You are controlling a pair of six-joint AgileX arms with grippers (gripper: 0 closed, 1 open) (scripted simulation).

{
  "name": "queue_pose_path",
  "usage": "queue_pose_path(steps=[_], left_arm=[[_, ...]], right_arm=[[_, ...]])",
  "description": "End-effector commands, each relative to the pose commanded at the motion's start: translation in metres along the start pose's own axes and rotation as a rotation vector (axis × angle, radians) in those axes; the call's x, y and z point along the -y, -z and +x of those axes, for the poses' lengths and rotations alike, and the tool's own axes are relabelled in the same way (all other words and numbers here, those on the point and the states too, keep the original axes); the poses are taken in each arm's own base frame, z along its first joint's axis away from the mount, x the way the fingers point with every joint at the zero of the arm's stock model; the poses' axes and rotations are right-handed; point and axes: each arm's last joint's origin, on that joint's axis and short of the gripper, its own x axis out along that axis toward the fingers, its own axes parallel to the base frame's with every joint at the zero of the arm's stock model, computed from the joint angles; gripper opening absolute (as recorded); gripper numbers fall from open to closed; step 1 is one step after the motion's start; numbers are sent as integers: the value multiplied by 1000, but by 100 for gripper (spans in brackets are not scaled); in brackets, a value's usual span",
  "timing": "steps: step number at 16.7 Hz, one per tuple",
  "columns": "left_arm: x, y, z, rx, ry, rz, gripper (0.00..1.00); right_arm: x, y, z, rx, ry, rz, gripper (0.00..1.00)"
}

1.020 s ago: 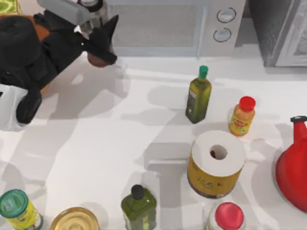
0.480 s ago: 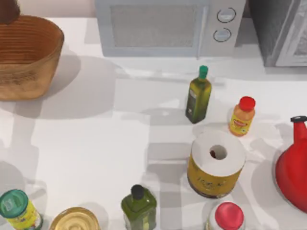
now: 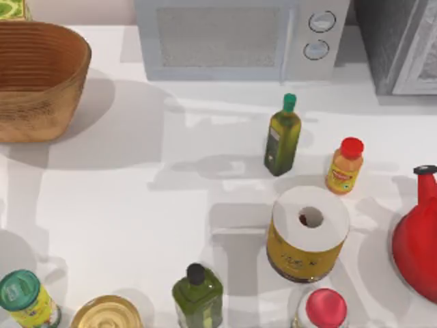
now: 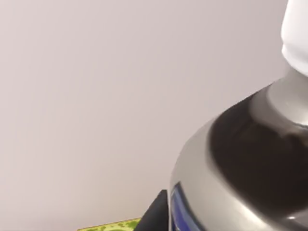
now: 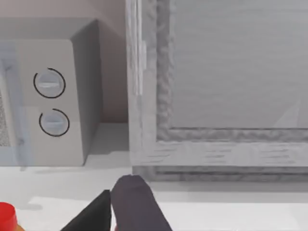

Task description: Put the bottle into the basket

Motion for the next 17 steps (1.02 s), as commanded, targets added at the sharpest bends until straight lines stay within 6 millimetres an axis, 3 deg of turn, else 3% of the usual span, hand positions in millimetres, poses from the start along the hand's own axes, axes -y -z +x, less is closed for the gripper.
queue_pose_path(steps=[5, 17], left_arm=[[2, 0, 2, 0, 6, 2, 0], [0, 41, 51, 0, 0, 0, 0]], right_arm=[[0, 0, 0, 0, 0, 0, 100], [0, 0, 0, 0, 0, 0, 100]])
